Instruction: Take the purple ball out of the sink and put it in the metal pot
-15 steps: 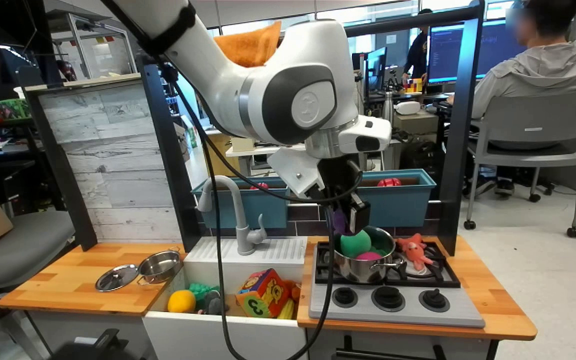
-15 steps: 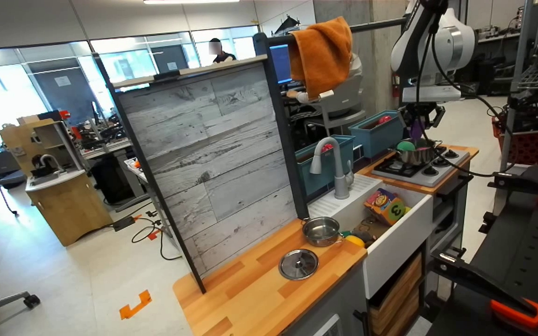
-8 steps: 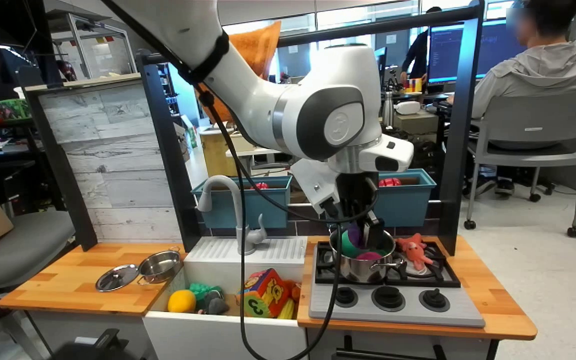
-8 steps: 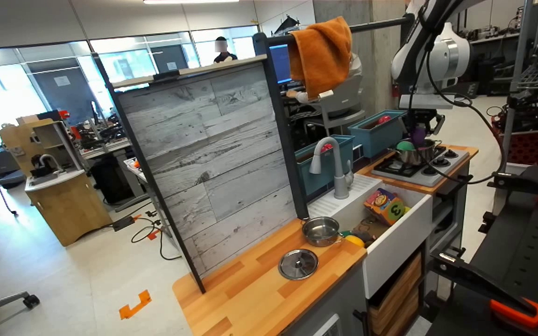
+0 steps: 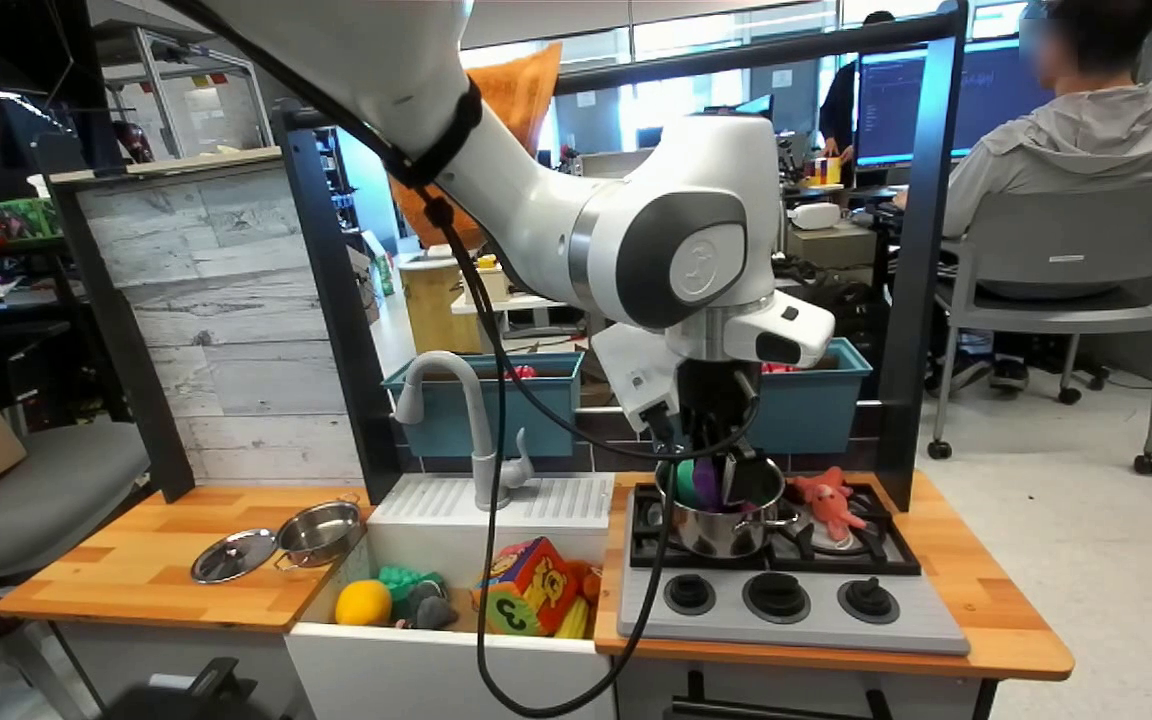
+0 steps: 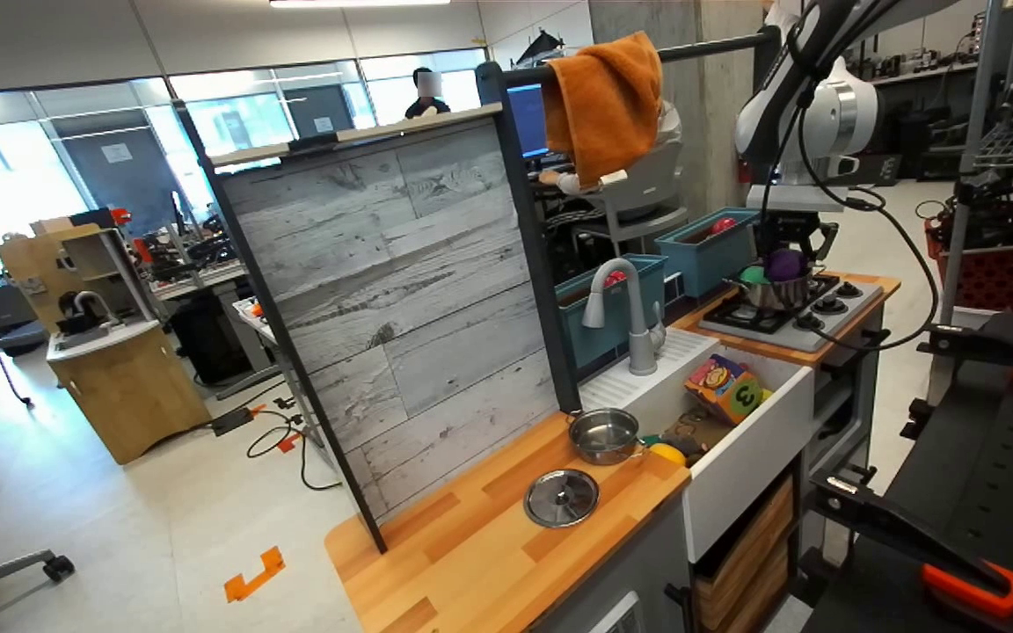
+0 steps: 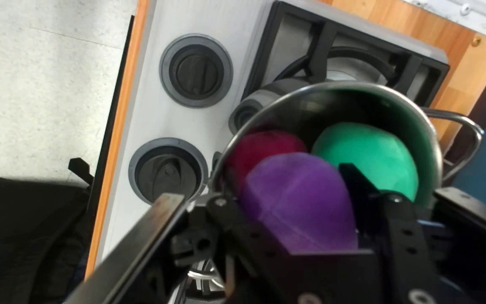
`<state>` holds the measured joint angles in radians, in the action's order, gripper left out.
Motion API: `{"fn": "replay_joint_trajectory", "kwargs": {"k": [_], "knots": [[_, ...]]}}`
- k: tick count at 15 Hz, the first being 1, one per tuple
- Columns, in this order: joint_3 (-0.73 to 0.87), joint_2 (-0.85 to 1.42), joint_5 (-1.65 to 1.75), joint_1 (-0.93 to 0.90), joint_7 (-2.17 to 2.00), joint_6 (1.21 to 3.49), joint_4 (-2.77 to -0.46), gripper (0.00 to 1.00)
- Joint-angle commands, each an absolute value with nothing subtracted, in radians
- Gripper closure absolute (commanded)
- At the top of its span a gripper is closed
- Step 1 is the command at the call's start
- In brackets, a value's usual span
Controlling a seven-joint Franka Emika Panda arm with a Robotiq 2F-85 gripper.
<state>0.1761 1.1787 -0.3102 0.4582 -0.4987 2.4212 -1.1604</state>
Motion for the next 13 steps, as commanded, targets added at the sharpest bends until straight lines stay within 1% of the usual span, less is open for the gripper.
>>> {"fn": "replay_joint_trajectory", "kwargs": {"k": [1, 2, 7, 11, 12, 13], "knots": [[0.163, 1.22, -0.339, 0.472, -0.507, 2.37, -1.07, 0.06], [0.162, 1.224, -0.339, 0.471, -0.509, 2.373, -1.066, 0.0], [0.16, 1.228, -0.338, 0.471, -0.506, 2.383, -1.06, 0.0], [0.114, 1.191, -0.354, 0.495, -0.486, 2.36, -1.101, 0.0], [0.149, 1.205, -0.321, 0.469, -0.508, 2.408, -1.108, 0.0], [0.138, 1.205, -0.323, 0.474, -0.508, 2.403, -1.108, 0.0]]}}
